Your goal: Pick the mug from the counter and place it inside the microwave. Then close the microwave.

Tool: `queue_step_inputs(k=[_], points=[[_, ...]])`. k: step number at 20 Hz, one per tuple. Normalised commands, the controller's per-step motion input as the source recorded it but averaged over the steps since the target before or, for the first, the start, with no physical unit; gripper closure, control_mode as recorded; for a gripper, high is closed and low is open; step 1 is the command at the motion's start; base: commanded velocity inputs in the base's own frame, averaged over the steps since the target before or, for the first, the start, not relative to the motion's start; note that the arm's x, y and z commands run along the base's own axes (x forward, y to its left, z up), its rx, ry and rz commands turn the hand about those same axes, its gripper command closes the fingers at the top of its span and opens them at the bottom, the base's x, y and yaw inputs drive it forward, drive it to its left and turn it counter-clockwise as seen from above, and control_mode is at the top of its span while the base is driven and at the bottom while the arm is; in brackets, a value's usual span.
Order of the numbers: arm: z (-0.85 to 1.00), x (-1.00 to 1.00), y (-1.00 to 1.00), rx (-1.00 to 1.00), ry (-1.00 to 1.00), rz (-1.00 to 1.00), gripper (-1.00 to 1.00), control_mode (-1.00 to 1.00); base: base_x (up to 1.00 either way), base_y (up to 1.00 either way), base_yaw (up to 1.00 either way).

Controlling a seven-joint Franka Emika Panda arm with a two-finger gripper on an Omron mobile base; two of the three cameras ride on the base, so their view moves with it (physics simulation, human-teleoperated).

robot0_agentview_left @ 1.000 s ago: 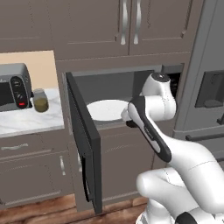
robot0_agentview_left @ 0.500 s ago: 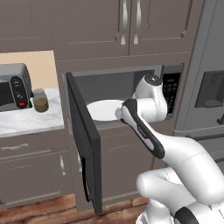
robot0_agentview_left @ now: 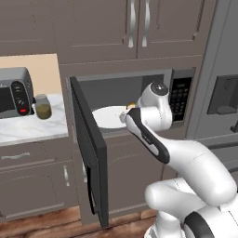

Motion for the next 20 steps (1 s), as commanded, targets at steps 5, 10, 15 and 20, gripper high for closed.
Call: queue_step_inputs(k=[5,10,15,20], points=[[0.00,0.48,0.00,0.00,-0.01,0.00,1.00,-1.00,0.00,0.00,0.00],[0.00,0.31,0.00,0.00,0.00,0.00,1.00,-1.00,0.00,0.00,0.00],[-0.08,0.18,0.00,0.00,0.00,0.00,1.00,-1.00,0.00,0.00,0.00],[-0.24,0.14,0.00,0.00,0.02,0.00,1.00,-1.00,0.00,0.00,0.00]])
